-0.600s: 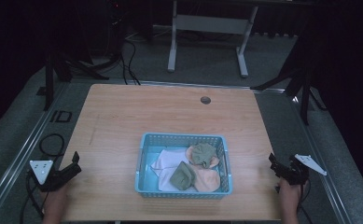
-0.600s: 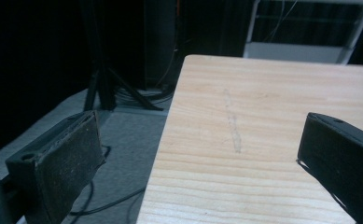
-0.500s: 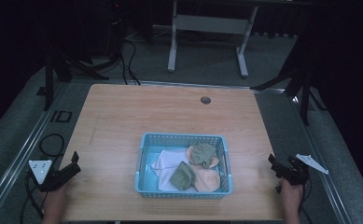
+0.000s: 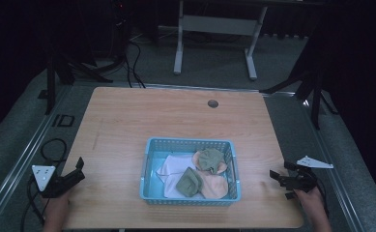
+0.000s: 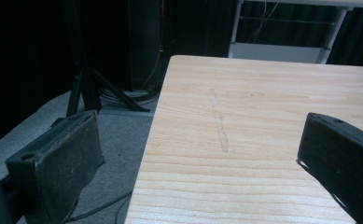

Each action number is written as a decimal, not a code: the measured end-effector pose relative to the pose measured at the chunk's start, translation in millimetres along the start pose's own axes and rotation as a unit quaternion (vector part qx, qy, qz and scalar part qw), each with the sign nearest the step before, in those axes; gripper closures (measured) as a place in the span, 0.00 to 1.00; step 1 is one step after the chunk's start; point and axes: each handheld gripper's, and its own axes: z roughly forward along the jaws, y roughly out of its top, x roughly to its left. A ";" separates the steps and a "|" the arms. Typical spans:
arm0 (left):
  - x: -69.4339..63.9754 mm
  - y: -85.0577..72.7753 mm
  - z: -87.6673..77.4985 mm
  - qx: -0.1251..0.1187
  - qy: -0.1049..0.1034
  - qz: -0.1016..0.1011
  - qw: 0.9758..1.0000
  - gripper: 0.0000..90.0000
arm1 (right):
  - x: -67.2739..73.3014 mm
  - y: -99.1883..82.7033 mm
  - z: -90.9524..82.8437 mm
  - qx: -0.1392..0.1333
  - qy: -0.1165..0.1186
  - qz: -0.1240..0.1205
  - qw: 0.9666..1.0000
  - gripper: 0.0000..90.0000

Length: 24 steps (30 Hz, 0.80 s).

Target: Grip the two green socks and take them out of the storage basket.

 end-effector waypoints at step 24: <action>-1.5 -0.9 1.8 0.003 -0.021 0.003 1.000 0.00 | 55.8 56.8 8.9 0.135 0.178 -0.212 0.951 0.16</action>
